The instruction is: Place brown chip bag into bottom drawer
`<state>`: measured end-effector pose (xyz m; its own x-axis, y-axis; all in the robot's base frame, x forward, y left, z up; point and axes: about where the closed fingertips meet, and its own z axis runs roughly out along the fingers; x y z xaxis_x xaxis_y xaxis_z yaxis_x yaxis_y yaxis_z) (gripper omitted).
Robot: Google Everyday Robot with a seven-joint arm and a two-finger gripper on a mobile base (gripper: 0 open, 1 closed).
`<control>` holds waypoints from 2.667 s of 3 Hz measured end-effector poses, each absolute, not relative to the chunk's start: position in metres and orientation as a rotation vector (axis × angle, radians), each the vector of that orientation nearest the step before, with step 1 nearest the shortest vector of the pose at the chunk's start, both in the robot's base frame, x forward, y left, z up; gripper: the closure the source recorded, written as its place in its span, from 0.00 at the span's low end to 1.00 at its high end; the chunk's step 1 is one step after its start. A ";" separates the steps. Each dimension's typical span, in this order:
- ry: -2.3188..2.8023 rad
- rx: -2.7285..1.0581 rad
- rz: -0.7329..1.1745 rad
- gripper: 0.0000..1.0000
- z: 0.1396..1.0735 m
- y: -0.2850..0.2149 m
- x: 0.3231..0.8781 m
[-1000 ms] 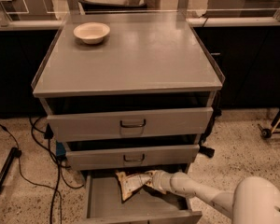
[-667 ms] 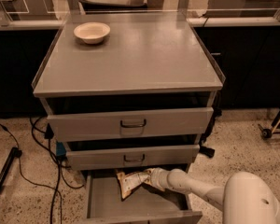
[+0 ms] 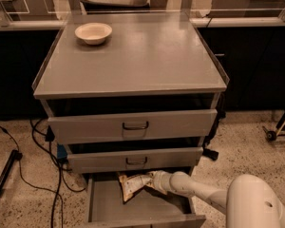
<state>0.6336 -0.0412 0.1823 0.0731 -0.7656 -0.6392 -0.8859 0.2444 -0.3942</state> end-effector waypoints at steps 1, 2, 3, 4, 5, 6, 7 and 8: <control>1.708 -1.540 0.187 0.37 0.182 -0.041 0.634; 1.708 -1.540 0.187 0.15 0.182 -0.041 0.634; 1.708 -1.540 0.188 0.00 0.182 -0.041 0.634; 1.719 -1.553 0.181 0.00 0.181 -0.040 0.632; 1.755 -1.580 0.174 0.00 0.180 -0.041 0.631; 1.818 -1.618 0.159 0.00 0.175 -0.050 0.629; 1.895 -1.625 0.169 0.00 0.171 -0.070 0.623; 1.929 -1.589 0.209 0.00 0.171 -0.088 0.616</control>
Offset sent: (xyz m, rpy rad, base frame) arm 0.0000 0.0000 0.0000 0.0000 0.0000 0.0000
